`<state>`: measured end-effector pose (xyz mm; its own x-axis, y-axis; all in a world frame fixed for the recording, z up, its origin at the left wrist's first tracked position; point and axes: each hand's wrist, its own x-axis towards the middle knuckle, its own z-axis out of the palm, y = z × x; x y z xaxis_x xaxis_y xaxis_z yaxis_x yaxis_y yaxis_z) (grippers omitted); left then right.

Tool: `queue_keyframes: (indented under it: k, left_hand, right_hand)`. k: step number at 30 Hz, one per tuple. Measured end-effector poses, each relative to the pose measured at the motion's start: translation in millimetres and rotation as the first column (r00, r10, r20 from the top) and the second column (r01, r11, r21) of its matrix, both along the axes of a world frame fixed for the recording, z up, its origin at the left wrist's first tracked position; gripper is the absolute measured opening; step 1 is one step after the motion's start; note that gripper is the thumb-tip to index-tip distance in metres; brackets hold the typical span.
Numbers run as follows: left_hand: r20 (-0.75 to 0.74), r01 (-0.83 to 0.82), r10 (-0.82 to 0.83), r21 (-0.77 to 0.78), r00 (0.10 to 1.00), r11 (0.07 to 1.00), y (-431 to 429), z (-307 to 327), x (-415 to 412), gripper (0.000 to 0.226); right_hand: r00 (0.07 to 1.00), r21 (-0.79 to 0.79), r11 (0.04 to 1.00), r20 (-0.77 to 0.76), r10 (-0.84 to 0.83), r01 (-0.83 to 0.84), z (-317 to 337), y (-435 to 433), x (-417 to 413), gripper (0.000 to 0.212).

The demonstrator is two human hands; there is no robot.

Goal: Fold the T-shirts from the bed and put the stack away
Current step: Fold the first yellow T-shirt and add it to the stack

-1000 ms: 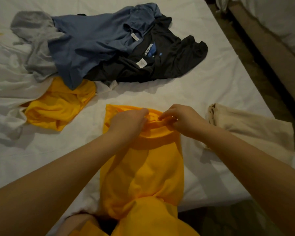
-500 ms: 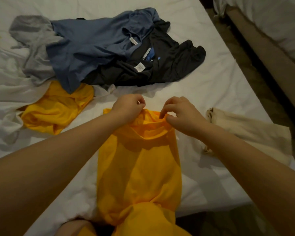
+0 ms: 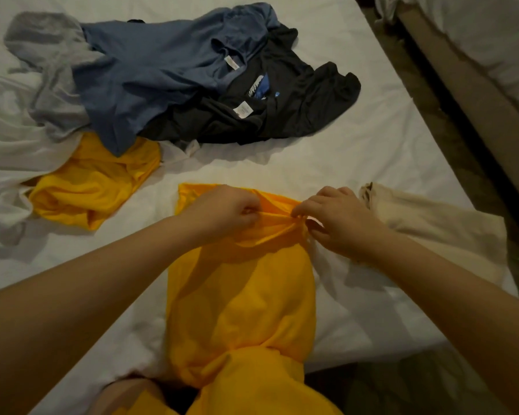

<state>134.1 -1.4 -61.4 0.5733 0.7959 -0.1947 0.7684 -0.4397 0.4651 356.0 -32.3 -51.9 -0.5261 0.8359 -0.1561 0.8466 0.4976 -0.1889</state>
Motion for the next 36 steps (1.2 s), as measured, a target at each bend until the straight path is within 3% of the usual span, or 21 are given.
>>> queue_keyframes:
  k: [6, 9, 12, 15, 17, 19, 23, 27, 29, 33, 36]
  left_hand:
    - [0.2, -0.24, 0.248, -0.061, 0.948, 0.969, 1.8, 8.0, 3.1, 0.019]
    - [0.163, -0.243, 0.265, -0.138, 0.95, 0.96, 7.2, 12.7, 8.0, 0.021]
    - [0.005, -0.202, 0.208, -0.22, 0.978, 0.954, 9.7, 14.0, 21.3, 0.026]
    - [-0.093, -0.147, 0.133, -0.173, 0.987, 0.974, 11.3, 9.4, 36.4, 0.027]
    - [-0.062, -0.136, 0.127, -0.172, 0.99, 0.976, 11.3, 7.0, 42.6, 0.024]
    - [0.078, -0.175, 0.208, -0.303, 0.975, 0.937, 10.1, 7.1, 45.3, 0.02]
    - [0.367, -0.201, 0.513, -0.627, 0.776, 0.753, 12.3, 16.4, 41.3, 0.008]
    - [0.457, -0.036, 0.701, -0.824, 0.547, 0.565, 19.4, 21.4, 37.7, 0.011]
    - [0.471, -0.044, 0.682, -0.805, 0.56, 0.592, 19.9, 21.4, 38.8, 0.011]
    - [0.45, -0.161, 0.536, -0.64, 0.714, 0.751, 18.3, 20.6, 34.7, 0.008]
    - [0.414, -0.167, 0.479, -0.596, 0.774, 0.785, 19.0, 18.5, 27.9, 0.009]
  right_hand:
    - [0.946, -0.112, 0.976, -0.249, -0.209, 0.186, -3.8, -5.1, -2.3, 0.039]
    - [0.919, -0.13, 0.964, -0.295, -0.26, 0.231, -1.6, 2.4, -8.5, 0.035]
    - [0.912, -0.102, 0.968, -0.326, -0.249, 0.229, 0.0, 6.1, -13.3, 0.027]
    - [0.932, -0.087, 0.981, -0.308, -0.19, 0.172, 0.8, 1.9, -13.6, 0.021]
    - [0.94, -0.087, 0.983, -0.292, -0.179, 0.161, -1.2, -1.7, -9.9, 0.022]
    - [0.924, -0.088, 0.976, -0.316, -0.216, 0.198, -2.9, -3.6, -6.0, 0.026]
    - [0.876, -0.11, 0.952, -0.373, -0.307, 0.286, 0.9, 1.8, -9.4, 0.037]
    - [0.808, -0.172, 0.927, -0.454, -0.375, 0.333, 9.9, 18.5, -20.2, 0.038]
    - [0.814, -0.226, 0.919, -0.429, -0.391, 0.322, 11.3, 30.9, -21.8, 0.031]
    - [0.845, -0.485, 0.834, -0.3, -0.443, 0.265, 12.5, 52.0, -20.4, 0.029]
    - [0.928, -0.557, 0.807, -0.161, -0.337, 0.196, 14.1, 61.1, -16.2, 0.034]
